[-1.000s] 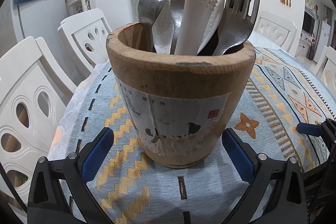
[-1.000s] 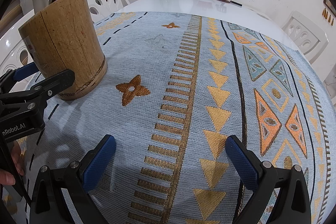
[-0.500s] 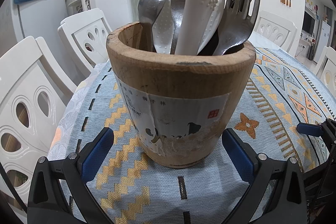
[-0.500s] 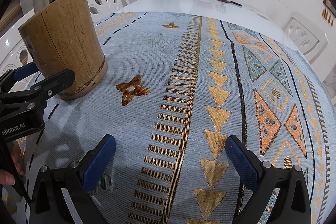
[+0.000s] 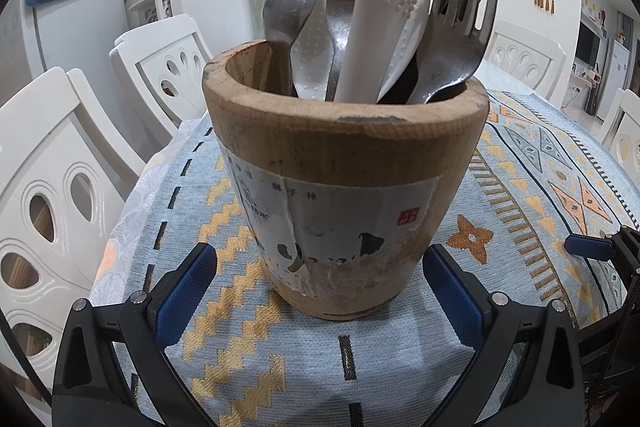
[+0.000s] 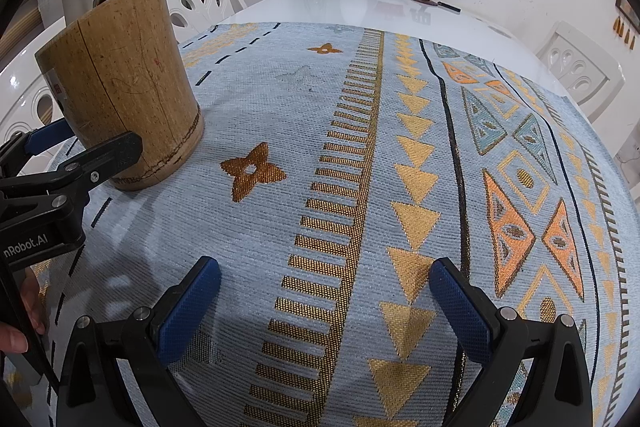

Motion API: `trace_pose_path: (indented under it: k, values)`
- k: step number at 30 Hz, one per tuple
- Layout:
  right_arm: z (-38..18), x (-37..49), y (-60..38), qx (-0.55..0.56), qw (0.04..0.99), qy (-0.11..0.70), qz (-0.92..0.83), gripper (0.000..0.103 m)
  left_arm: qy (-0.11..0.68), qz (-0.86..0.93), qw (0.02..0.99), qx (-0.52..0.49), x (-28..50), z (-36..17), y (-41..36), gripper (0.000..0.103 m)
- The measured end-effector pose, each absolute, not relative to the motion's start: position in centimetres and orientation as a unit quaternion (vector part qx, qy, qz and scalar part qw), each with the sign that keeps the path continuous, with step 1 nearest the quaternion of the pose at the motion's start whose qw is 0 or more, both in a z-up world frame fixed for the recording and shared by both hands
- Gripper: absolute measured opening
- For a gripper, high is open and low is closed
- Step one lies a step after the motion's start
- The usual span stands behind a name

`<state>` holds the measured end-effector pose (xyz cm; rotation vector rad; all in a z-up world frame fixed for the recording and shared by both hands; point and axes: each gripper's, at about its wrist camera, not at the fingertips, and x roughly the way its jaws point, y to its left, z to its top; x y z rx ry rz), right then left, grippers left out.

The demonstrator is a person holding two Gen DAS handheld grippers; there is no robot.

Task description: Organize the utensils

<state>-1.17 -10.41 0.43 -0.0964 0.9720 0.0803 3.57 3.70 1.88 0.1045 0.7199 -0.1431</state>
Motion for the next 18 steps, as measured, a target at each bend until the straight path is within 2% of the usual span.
trace_pose_path:
  k: [18]
  values:
    - [0.40,-1.20,-10.36,-0.047,0.882,0.467,0.038,0.103,0.355,-0.070,0.931,0.051,3.75,1.74,3.68,0.103]
